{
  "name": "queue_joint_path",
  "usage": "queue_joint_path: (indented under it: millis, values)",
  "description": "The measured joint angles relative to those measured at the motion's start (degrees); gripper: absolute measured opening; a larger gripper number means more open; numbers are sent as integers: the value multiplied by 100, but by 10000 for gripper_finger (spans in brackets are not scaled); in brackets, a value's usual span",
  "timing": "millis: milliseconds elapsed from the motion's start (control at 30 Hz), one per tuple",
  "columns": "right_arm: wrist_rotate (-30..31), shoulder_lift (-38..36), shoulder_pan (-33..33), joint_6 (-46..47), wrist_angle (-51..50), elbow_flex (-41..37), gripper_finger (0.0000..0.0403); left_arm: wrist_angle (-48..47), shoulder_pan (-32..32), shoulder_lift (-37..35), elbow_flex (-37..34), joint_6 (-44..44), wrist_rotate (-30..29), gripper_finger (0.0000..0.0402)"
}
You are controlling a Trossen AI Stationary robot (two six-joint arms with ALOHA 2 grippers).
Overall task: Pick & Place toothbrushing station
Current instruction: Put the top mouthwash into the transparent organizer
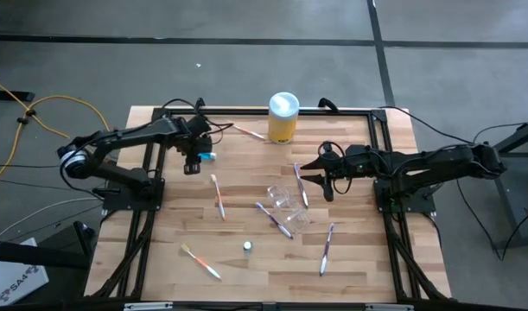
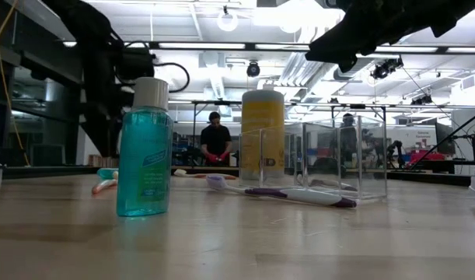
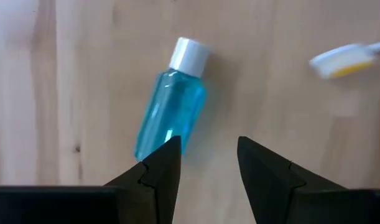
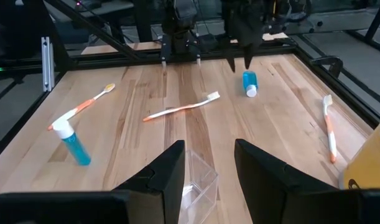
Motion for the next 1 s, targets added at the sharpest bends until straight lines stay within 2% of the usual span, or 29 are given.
queue_joint_path:
  millis: [167,300,533,1000]
  values:
    - [-1,0,0,25,-59,0,132,166,-259,256,0,-4,-683,150]
    - [0,0,0,25,-60,0,132,165,-560,274,0,-131,-990,150]
    - [-2,0,2,26,-58,0,132,222,-847,276,0,-382,-1129,150]
    - [-2,0,1,34,-58,0,132,227,-854,278,-4,-784,-1373,150]
